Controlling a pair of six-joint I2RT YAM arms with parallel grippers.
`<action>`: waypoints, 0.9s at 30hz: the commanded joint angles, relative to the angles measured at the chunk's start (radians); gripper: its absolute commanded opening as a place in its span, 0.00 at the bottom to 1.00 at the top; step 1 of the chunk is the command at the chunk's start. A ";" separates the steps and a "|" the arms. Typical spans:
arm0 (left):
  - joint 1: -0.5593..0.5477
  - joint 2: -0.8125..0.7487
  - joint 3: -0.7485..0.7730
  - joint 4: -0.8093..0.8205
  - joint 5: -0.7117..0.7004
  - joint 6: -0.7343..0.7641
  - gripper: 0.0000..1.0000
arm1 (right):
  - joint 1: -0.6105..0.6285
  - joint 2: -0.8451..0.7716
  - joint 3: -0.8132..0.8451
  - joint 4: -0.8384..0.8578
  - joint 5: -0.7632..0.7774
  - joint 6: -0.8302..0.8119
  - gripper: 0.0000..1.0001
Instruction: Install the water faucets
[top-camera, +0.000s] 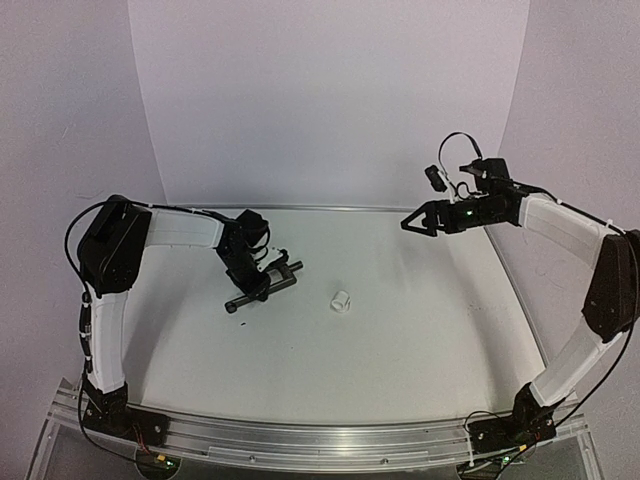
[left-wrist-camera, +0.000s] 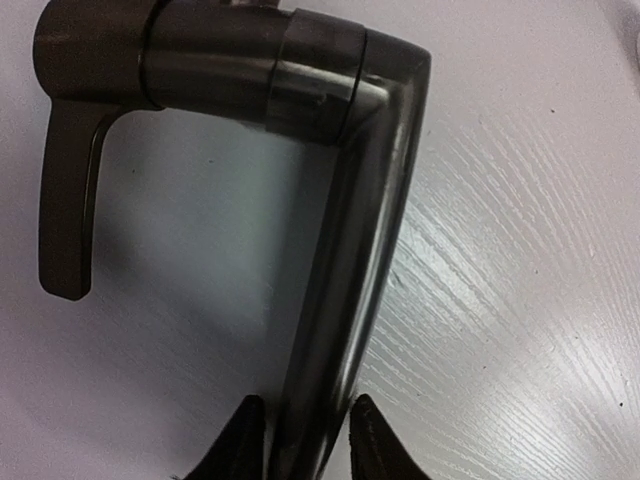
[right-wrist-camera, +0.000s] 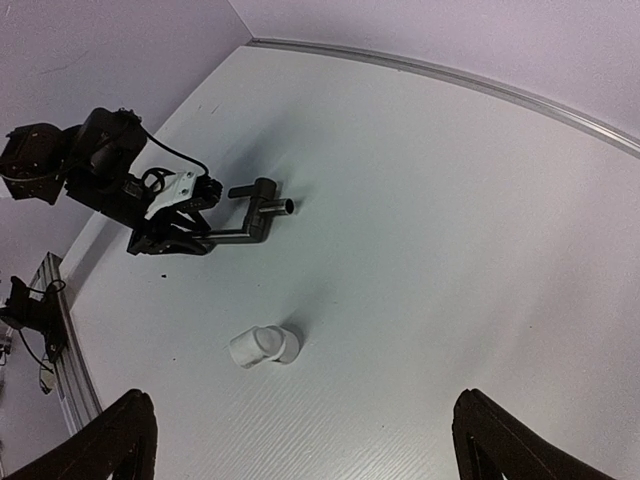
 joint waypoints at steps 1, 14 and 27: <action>0.004 0.008 0.020 -0.002 -0.007 0.027 0.23 | -0.001 0.021 0.043 0.026 -0.046 0.036 0.98; -0.097 -0.178 0.003 0.008 -0.102 0.064 0.00 | 0.040 0.066 0.038 0.053 -0.102 0.176 0.98; -0.342 -0.389 0.041 -0.035 -0.216 0.183 0.00 | 0.094 0.091 0.045 0.050 -0.190 0.218 0.98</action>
